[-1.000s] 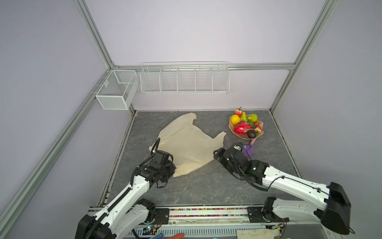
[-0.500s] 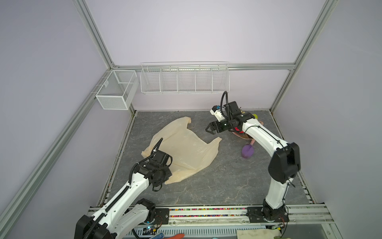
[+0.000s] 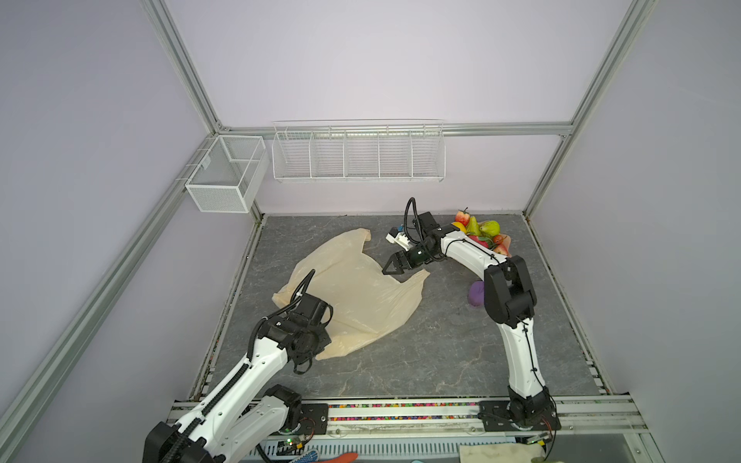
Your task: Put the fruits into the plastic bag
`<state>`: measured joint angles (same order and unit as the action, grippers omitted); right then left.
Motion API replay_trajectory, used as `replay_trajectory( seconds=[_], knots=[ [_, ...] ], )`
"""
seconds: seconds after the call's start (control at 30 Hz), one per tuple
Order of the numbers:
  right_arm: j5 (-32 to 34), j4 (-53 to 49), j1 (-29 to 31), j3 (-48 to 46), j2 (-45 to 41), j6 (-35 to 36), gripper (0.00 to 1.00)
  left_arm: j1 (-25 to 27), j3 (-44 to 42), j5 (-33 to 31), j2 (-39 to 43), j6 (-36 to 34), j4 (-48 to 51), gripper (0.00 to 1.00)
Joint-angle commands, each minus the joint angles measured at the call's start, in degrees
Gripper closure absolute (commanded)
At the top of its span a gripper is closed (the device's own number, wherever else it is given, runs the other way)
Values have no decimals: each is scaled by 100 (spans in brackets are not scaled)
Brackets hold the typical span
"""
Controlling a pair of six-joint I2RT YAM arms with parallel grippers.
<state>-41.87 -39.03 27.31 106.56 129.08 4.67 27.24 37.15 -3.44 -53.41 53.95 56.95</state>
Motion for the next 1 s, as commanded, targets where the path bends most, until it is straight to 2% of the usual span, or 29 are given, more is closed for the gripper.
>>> replay_trajectory(
  seconds=[0.0,0.2,0.4,0.47,0.57,0.77,0.8,0.9,0.97],
  knots=[
    [-391,314,55,-336,-34,69,13,-44,-57,-162,8,62,177,100],
    [-314,700,86,-876,-147,-19,34,-42,-85,-173,-42,88,116,100],
    [-311,1483,98,-1667,-739,-436,82,-49,-70,-296,-172,121,34,100],
    [-147,1622,108,-1992,-1043,-579,92,-120,4,-409,-241,72,-5,100],
    [249,2101,123,-2737,-1707,-973,93,-580,124,-315,-451,-229,-204,100],
    [800,3563,285,-4423,-3123,-2424,93,-1340,883,-298,-1330,-1079,-573,100],
    [938,3693,389,-4616,-3311,-2614,93,-1404,1104,-410,-1561,-1095,-553,94],
    [1407,3938,819,-4983,-3743,-3021,93,-1671,1919,-372,-2139,-1268,-202,56],
    [1660,3957,1099,-5031,-3849,-3102,93,-1747,2427,-333,-2269,-1308,31,42]
  ],
)
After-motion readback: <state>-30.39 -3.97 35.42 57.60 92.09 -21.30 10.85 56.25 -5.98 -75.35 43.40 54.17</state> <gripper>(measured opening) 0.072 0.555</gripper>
